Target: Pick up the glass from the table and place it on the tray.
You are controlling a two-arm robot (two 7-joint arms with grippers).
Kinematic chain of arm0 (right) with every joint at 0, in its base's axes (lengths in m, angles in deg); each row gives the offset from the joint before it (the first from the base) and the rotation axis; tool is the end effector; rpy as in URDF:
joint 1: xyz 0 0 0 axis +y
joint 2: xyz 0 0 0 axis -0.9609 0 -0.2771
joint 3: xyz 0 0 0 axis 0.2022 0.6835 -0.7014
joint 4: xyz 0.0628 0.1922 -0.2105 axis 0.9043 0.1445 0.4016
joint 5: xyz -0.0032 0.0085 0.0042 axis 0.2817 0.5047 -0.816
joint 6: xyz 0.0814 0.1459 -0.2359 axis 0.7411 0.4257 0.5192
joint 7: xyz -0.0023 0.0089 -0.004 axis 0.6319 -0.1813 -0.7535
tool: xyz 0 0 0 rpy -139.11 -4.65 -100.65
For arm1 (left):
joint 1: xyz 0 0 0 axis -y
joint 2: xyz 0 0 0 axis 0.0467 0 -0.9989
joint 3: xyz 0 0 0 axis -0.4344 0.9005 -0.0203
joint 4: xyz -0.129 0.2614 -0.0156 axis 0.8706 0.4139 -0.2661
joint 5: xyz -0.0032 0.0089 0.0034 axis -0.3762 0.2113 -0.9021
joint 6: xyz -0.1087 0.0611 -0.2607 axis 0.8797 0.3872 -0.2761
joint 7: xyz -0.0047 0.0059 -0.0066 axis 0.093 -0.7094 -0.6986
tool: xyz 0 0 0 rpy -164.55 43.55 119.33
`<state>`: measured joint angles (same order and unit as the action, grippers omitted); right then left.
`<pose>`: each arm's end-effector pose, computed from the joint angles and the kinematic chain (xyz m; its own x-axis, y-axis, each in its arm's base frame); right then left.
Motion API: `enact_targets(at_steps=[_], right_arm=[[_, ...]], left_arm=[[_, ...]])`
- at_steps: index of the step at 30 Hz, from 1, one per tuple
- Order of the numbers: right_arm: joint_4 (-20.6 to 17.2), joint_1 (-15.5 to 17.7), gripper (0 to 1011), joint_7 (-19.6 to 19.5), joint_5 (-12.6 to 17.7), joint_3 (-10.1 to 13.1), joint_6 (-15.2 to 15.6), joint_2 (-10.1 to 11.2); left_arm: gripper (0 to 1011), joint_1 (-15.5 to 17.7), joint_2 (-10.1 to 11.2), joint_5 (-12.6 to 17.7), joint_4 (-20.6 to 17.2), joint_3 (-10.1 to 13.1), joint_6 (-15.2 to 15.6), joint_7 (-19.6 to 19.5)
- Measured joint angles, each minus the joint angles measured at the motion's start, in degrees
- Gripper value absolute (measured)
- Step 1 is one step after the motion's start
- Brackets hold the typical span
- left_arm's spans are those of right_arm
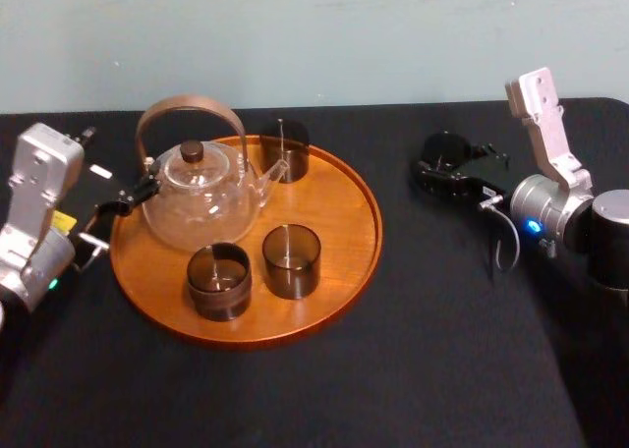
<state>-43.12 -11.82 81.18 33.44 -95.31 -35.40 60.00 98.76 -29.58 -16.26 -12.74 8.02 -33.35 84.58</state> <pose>0.4324 -0.0661 -0.3016 0.4402 -0.8975 0.0285 0.8457 0.4038 -0.3489 0.3397 0.0889 -0.2999 0.2922 0.8802 0.3739 -0.9553 0.2873 0.0702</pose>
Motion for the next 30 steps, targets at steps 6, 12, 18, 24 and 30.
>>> enact_targets(at_steps=[6, 12, 18, 24, 30], right_arm=[[0.5, -0.4, 1002, 0.1, -0.3, -0.2, -0.3, -0.1], [0.5, -0.3, 1002, 0.1, -0.3, -0.1, -0.3, -0.1], [0.4, -0.3, 1002, 0.1, -0.3, -0.1, -0.3, -0.1], [0.4, -0.3, 918, 0.1, -0.2, -0.1, -0.3, 0.0], [0.3, -0.3, 888, 0.0, -0.2, -0.1, -0.3, 0.0]], left_arm=[[1010, 0.0, 0.0, 0.0, 0.0, 0.0, 0.0, 0.0], [1009, 0.0, 0.0, 0.0, 0.0, 0.0, 0.0, 0.0], [1010, 0.0, 0.0, 0.0, 0.0, 0.0, 0.0, 0.0], [1010, 0.0, 0.0, 0.0, 0.0, 0.0, 0.0, 0.0], [1009, 0.0, 0.0, 0.0, 0.0, 0.0, 0.0, 0.0]])
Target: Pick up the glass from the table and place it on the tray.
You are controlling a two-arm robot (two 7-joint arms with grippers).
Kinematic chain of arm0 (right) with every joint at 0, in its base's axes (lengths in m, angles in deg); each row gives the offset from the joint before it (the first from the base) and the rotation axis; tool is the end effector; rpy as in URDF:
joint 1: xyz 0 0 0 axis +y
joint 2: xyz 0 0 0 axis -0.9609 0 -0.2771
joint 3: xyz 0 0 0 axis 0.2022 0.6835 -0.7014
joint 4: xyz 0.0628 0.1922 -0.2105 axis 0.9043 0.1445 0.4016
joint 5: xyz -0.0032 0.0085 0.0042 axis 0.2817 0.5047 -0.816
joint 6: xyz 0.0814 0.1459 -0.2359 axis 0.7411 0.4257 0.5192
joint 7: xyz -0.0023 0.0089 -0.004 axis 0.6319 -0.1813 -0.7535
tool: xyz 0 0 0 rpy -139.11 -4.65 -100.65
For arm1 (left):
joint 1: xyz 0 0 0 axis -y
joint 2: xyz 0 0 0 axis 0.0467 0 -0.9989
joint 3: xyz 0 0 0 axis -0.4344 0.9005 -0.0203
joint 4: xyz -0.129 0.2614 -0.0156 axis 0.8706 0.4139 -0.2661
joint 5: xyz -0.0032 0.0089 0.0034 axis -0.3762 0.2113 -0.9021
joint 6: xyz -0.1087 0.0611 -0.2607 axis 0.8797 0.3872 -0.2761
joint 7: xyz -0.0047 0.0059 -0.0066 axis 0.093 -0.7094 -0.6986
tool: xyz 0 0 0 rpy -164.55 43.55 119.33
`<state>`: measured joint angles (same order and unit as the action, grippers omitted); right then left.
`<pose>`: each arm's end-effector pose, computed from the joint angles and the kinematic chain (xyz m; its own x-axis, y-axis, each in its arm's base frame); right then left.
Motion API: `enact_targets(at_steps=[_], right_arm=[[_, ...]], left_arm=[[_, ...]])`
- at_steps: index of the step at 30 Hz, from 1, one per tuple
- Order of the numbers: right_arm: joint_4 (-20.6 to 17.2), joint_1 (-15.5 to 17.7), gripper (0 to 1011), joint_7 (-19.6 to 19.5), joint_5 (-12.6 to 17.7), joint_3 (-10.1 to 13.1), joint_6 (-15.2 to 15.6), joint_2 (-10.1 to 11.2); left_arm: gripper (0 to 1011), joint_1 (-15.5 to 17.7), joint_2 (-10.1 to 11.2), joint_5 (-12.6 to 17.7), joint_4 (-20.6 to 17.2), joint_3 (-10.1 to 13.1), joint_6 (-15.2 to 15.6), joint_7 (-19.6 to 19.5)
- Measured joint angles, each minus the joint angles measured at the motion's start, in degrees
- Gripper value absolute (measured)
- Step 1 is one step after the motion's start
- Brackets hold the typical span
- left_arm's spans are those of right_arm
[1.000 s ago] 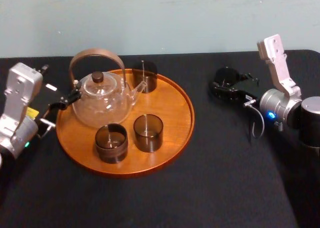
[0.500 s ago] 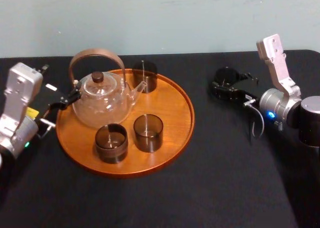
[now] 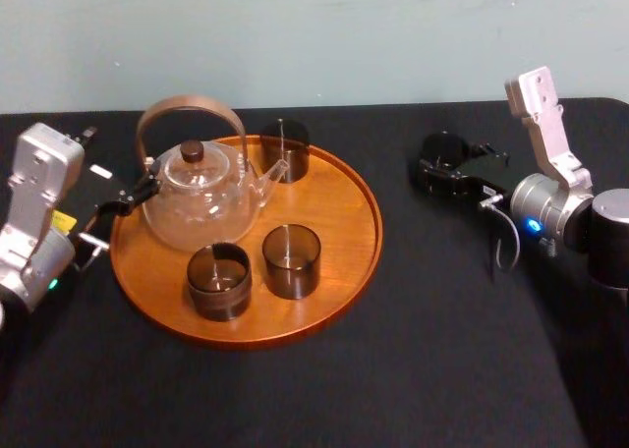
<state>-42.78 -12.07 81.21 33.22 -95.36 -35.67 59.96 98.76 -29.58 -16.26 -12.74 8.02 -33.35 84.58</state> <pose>0.4335 -0.0663 -0.3014 0.4407 -0.8970 0.0333 0.8467 0.4030 -0.3475 0.3397 0.0889 -0.2999 0.2922 0.8802 0.3739 -0.9553 0.2873 0.0702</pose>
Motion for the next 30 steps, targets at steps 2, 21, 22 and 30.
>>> enact_targets(at_steps=[2, 21, 22, 30], right_arm=[[0.0, 0.0, 889, 0.0, 0.0, 0.0, 0.0, 0.0], [0.0, 0.0, 889, 0.0, 0.1, 0.0, 0.0, 0.0], [0.0, 0.0, 889, 0.0, 0.1, 0.0, 0.0, 0.0], [0.0, 0.0, 889, 0.0, 0.1, 0.0, 0.0, 0.0]], left_arm=[[1010, 0.0, 0.0, 0.0, 0.0, 0.0, 0.0, 0.0], [1009, 0.0, 0.0, 0.0, 0.0, 0.0, 0.0, 0.0], [1010, 0.0, 0.0, 0.0, 0.0, 0.0, 0.0, 0.0], [1009, 0.0, 0.0, 0.0, 0.0, 0.0, 0.0, 0.0]])
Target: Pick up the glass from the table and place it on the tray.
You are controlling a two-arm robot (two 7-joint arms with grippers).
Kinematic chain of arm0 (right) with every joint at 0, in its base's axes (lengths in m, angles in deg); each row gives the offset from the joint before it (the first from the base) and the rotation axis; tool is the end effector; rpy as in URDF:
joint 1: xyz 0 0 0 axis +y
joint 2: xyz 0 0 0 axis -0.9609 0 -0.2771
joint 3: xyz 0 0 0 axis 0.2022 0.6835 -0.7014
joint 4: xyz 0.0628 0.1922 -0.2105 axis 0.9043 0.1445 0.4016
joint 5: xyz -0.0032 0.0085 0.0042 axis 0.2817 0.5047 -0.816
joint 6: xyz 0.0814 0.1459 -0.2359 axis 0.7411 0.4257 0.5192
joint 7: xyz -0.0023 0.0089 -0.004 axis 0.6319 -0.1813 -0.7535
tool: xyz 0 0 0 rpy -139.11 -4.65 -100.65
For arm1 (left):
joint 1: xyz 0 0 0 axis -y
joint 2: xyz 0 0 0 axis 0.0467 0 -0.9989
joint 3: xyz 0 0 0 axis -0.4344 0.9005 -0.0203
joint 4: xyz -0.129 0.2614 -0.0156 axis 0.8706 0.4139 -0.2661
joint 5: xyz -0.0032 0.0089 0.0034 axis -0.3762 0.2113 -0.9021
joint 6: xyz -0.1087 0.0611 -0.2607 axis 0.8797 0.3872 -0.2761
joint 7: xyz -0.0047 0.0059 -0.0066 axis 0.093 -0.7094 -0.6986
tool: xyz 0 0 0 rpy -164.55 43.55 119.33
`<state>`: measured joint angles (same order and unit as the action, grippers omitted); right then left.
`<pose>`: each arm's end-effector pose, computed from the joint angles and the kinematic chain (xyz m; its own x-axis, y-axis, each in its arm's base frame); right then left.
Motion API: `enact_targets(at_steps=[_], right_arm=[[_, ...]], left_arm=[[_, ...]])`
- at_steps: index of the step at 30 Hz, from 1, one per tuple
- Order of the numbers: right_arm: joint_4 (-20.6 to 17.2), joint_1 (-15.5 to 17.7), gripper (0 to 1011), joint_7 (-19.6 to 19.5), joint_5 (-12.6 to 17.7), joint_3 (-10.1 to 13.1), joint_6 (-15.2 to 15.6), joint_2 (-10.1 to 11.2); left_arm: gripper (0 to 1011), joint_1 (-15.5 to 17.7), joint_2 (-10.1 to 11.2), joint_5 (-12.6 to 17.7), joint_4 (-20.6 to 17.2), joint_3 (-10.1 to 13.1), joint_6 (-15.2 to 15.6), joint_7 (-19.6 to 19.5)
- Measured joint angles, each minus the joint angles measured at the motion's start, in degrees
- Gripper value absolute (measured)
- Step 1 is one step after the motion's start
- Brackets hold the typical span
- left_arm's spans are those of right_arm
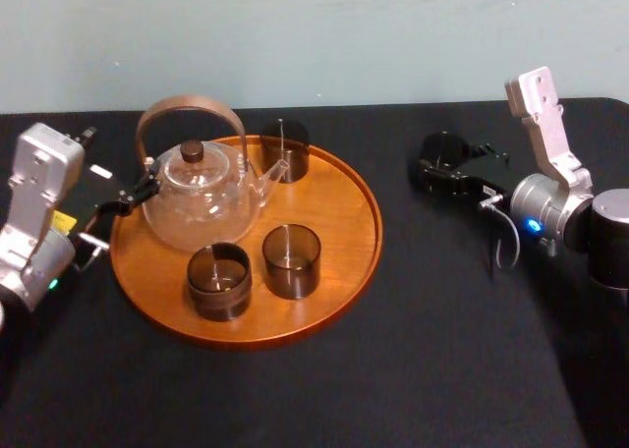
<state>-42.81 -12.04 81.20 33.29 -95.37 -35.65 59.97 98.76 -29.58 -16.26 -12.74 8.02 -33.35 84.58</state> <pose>0.4333 -0.0663 -0.3015 0.4406 -0.8971 0.0322 0.8466 0.4032 -0.3475 0.3397 0.0889 -0.2999 0.2922 0.8802 0.3739 -0.9553 0.2873 0.0702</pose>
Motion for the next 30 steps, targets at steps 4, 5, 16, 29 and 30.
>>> enact_targets(at_steps=[4, 5, 16, 29, 30], right_arm=[[0.0, 0.0, 889, 0.0, 0.0, 0.0, 0.0, 0.0], [0.0, 0.0, 889, 0.0, 0.0, 0.0, 0.0, 0.0], [0.0, 0.0, 888, 0.0, 0.0, 0.0, 0.0, 0.0], [0.0, 0.0, 889, 0.0, 0.0, 0.0, 0.0, 0.0], [0.0, 0.0, 889, 0.0, 0.0, 0.0, 0.0, 0.0]], left_arm=[[1010, 0.0, 0.0, 0.0, 0.0, 0.0, 0.0, 0.0], [1010, 0.0, 0.0, 0.0, 0.0, 0.0, 0.0, 0.0], [1009, 0.0, 0.0, 0.0, 0.0, 0.0, 0.0, 0.0], [1009, 0.0, 0.0, 0.0, 0.0, 0.0, 0.0, 0.0], [1010, 0.0, 0.0, 0.0, 0.0, 0.0, 0.0, 0.0]])
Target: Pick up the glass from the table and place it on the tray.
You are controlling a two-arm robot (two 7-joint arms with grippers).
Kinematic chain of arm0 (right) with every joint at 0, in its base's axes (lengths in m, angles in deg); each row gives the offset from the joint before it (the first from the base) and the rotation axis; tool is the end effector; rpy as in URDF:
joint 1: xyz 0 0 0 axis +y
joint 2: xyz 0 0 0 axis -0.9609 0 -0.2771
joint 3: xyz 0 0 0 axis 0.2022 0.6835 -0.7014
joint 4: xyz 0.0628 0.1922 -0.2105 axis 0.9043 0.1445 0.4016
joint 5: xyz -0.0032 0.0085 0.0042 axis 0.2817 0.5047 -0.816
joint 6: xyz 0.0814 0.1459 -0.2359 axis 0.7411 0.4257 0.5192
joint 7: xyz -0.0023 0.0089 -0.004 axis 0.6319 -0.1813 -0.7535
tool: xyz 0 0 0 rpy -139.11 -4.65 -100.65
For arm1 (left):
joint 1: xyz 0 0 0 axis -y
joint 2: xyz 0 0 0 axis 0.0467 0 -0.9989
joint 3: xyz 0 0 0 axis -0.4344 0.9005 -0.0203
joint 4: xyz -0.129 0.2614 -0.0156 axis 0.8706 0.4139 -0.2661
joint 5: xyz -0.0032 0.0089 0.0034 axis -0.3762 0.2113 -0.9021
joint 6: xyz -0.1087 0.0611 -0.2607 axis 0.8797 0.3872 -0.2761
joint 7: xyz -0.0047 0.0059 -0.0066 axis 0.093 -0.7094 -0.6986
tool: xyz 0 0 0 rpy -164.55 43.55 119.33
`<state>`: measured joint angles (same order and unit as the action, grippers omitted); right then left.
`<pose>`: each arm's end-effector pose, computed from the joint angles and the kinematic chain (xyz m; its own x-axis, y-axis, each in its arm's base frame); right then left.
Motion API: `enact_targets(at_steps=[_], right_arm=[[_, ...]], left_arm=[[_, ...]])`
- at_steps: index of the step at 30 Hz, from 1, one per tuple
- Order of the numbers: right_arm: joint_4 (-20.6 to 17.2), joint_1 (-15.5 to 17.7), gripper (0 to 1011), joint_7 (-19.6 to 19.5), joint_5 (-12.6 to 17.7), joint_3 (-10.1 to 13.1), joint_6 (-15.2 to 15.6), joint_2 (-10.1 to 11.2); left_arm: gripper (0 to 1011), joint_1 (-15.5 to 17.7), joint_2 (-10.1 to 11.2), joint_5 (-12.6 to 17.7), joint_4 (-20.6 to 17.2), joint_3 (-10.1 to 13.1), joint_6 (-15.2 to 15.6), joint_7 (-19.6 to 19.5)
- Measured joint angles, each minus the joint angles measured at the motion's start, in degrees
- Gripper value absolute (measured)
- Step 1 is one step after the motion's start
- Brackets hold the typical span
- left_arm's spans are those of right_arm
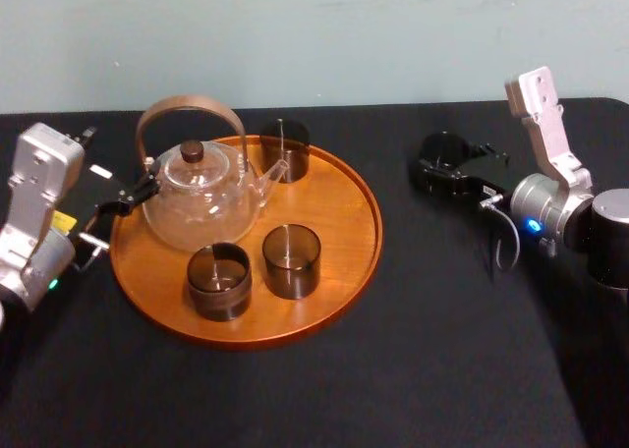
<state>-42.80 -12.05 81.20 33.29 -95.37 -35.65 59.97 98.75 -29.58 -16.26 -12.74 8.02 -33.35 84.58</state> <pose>0.4334 -0.0663 -0.3015 0.4405 -0.8972 0.0323 0.8466 0.4032 -0.3475 0.3397 0.0889 -0.3000 0.2923 0.8802 0.3738 -0.9552 0.2873 0.0704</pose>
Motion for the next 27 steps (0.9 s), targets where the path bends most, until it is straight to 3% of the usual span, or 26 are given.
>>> enact_targets(at_steps=[11, 27], right_arm=[[-0.9, 1.1, 889, 0.7, 1.8, 1.1, 0.7, 0.2], [-11.6, 4.2, 889, 1.2, 3.0, -0.4, 3.6, 1.6]], left_arm=[[1010, 0.0, 0.0, 0.0, 0.0, 0.0, 0.0, 0.0], [1010, 0.0, 0.0, 0.0, 0.0, 0.0, 0.0, 0.0]])
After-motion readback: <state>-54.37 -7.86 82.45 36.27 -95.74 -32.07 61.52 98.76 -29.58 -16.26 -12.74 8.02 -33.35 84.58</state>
